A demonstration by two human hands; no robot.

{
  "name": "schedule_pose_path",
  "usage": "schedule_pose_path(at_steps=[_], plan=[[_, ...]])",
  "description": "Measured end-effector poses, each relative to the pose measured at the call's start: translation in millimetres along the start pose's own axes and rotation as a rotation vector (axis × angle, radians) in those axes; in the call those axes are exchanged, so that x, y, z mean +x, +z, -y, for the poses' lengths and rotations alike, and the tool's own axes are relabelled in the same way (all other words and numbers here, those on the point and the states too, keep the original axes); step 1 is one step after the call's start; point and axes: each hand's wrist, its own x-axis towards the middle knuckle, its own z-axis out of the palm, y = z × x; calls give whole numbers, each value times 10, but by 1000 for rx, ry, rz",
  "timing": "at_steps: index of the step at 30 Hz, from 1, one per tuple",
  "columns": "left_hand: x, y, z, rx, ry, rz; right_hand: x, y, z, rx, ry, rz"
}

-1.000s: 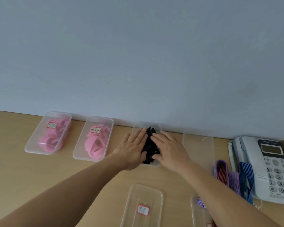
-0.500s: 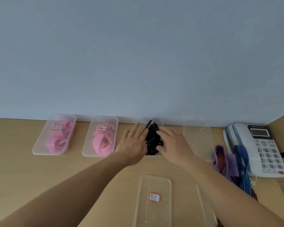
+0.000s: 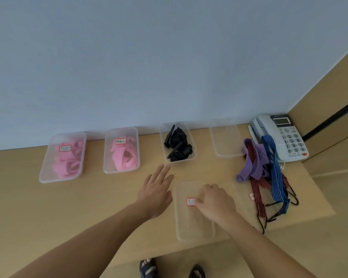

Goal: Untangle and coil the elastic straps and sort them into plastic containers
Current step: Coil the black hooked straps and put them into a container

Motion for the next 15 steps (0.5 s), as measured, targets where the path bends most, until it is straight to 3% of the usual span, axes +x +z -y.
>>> schedule_pose_path(at_steps=[5, 15], plan=[[-209, 111, -100, -23, -72, 12, -135, 237, 43, 49, 155, -52], [-424, 312, -398, -178, -245, 71, -129, 316, 88, 179, 229, -33]])
